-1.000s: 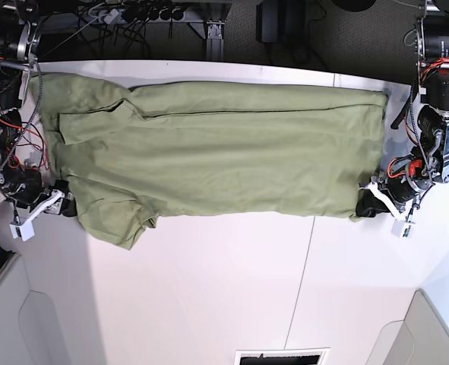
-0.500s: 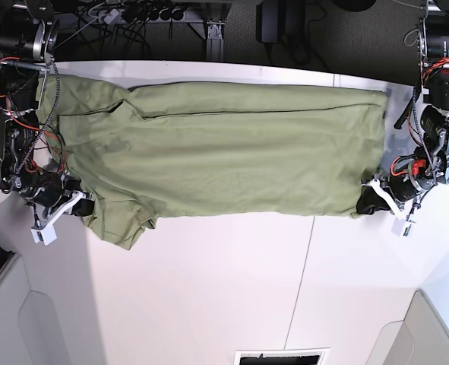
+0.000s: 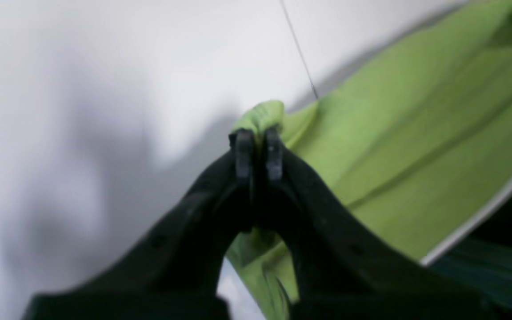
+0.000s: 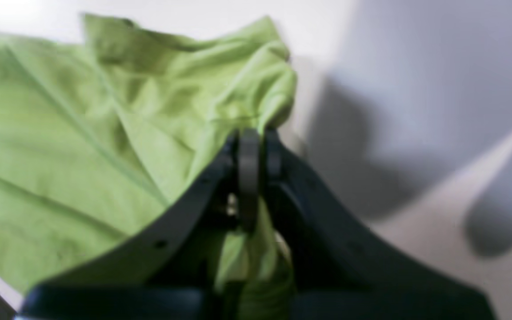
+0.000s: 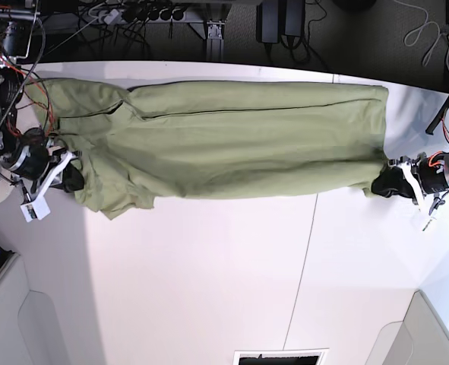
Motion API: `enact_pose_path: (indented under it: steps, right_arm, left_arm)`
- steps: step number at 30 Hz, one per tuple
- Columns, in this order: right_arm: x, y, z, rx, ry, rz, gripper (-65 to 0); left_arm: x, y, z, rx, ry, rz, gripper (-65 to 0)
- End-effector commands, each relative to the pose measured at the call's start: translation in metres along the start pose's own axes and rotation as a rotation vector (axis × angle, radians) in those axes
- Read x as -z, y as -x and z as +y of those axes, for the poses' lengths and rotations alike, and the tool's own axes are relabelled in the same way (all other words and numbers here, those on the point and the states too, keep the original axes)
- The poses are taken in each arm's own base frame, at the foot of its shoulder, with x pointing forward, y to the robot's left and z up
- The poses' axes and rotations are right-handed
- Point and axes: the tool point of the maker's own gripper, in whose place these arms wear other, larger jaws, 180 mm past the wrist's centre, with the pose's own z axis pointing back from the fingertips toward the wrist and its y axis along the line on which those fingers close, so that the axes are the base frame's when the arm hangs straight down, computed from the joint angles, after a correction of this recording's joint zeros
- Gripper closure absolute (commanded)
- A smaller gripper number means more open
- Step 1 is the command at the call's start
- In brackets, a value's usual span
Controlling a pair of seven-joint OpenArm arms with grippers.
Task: Layout the t-shirt on the table in an organized manner, then fold the t-shirt properly
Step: 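Fold the hem edge over with both grippers into a long strip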
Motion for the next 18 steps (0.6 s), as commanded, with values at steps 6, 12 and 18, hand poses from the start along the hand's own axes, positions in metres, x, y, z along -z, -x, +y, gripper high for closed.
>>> enact_pose_path:
  steps: [6,12,18]
  right_arm:
    - [-0.035,0.005,-0.014,-0.032,0.067,-0.037,0.0]
    - [-0.048,0.024,-0.014,0.001,0.074,-0.025,0.0]
    - [-0.049,0.046,-0.005,0.02,0.046,0.016,0.0]
  left_arm:
    - [-0.026,0.005,0.0,0.079,-0.019,0.039,-0.3]
    - [-0.034,0.033,-0.01,0.01,0.046,0.141,-0.3]
    - [-0.034,0.058,-0.019,-0.035,0.081,0.192,-0.3]
